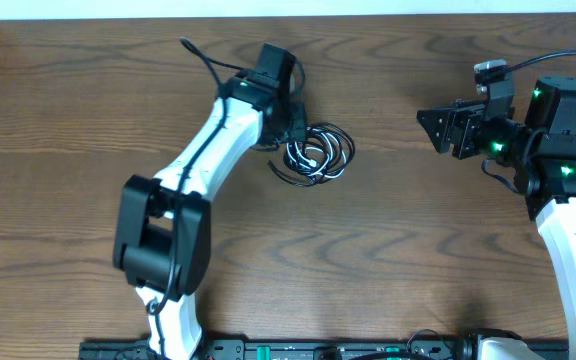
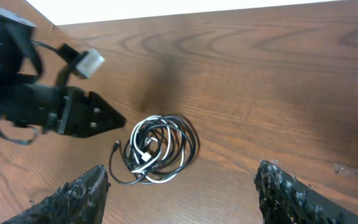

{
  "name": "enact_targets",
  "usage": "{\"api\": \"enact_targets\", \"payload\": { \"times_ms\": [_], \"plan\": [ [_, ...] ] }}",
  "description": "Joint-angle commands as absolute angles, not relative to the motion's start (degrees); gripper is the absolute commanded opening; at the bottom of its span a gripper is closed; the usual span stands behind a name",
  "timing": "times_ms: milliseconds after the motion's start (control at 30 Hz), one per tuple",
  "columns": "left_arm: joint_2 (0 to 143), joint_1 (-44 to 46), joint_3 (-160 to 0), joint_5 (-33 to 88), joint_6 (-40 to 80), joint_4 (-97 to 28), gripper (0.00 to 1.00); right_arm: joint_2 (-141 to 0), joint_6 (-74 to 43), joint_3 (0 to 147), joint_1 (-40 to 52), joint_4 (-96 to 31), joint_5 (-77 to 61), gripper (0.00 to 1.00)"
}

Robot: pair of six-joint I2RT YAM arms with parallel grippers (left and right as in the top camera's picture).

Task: Untangle cables
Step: 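Move both grippers forward over the tangled black and white cables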

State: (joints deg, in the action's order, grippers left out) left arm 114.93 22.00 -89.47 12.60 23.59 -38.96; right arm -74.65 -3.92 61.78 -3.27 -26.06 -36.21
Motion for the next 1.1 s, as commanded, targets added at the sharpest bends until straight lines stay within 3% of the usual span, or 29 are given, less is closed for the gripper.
{"api": "enact_targets", "payload": {
  "times_ms": [0,333,400,533,967,1067],
  "plan": [
    [117.3,22.1,-89.4,9.8,30.6,-38.9,0.49,-75.0,-4.2,62.8,-3.3,-26.7,-36.4,0.73],
    [121.8,23.6,-89.4,10.0,32.3,-38.2,0.47,-75.0,-4.2,62.8,-3.3,-26.8,-36.3,0.71],
    [122.2,24.0,-89.4,10.0,32.3,-38.0,0.45,-75.0,-4.2,62.8,-3.3,-26.8,-36.3,0.71],
    [122.5,24.0,-89.4,9.9,32.3,-38.0,0.31,-75.0,-4.2,62.8,-3.3,-26.8,-36.3,0.7],
    [122.5,24.0,-87.9,8.4,34.7,-37.8,0.26,-75.0,-4.2,62.8,-3.3,-27.7,-36.3,0.72],
    [122.5,24.0,-86.9,7.1,36.3,-37.6,0.15,-75.0,-4.2,62.8,-3.3,-27.9,-36.1,0.72]
  ]
}}
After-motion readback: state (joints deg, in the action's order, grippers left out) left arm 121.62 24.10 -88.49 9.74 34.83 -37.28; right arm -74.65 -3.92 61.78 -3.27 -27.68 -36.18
